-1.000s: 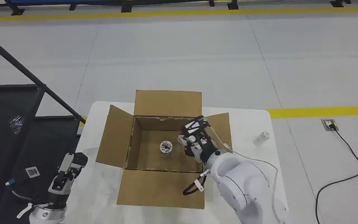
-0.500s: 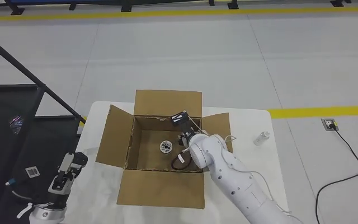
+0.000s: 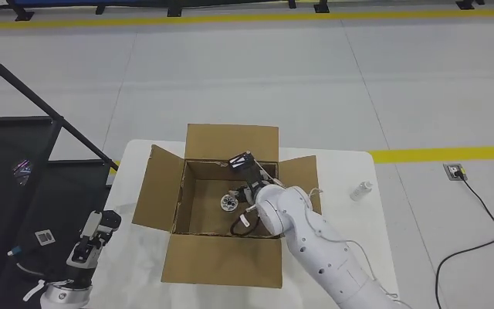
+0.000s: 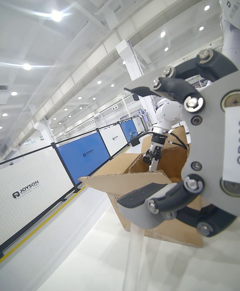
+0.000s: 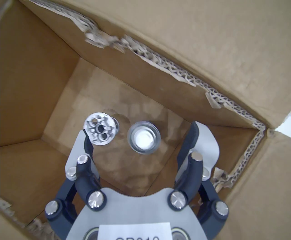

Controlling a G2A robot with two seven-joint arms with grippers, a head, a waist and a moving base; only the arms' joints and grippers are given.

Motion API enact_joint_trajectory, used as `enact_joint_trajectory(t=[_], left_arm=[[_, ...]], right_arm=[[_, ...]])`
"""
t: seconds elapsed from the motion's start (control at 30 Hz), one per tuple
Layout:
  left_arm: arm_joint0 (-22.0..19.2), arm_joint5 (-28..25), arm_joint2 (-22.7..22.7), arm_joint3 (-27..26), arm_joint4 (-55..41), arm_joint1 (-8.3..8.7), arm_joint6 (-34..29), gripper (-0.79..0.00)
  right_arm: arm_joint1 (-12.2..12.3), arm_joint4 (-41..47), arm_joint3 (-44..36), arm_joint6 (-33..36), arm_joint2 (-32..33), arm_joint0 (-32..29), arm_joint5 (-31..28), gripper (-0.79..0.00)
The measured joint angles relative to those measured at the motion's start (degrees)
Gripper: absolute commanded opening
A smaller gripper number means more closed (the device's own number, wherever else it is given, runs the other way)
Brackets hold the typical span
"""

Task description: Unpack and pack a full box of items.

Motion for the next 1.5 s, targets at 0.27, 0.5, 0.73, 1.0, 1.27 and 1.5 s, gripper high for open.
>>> enact_joint_trajectory(t=[0.27, 0.5, 0.73, 1.0, 1.27, 1.5], left_arm=[[0.0, 0.0, 0.0, 0.0, 0.0, 0.0, 0.0, 0.0], [0.0, 0.0, 0.0, 0.0, 0.0, 0.0, 0.0, 0.0], [0.0, 0.0, 0.0, 0.0, 0.0, 0.0, 0.0, 0.0], [0.0, 0.0, 0.0, 0.0, 0.0, 0.0, 0.0, 0.0], [0.0, 0.0, 0.0, 0.0, 0.0, 0.0, 0.0, 0.0], [0.0, 0.0, 0.0, 0.0, 0.0, 0.0, 0.0, 0.0]], right_arm=[[3.79, -10.71, -30.41, 3.13, 12.02, -13.36, -1.05, 0.0], [5.74, -24.04, -42.01, 0.99, 26.45, -22.71, 3.05, 0.0], [6.54, -12.96, -30.63, -0.46, 40.47, -21.77, 2.03, 0.0], [7.47, -8.69, -15.96, -1.18, 46.04, -19.1, -0.83, 0.0], [7.95, -7.7, -7.01, -1.36, 45.56, -16.65, -2.32, -0.354], [8.37, -7.99, 1.26, -3.78, 44.83, -13.26, -2.15, -0.419]])
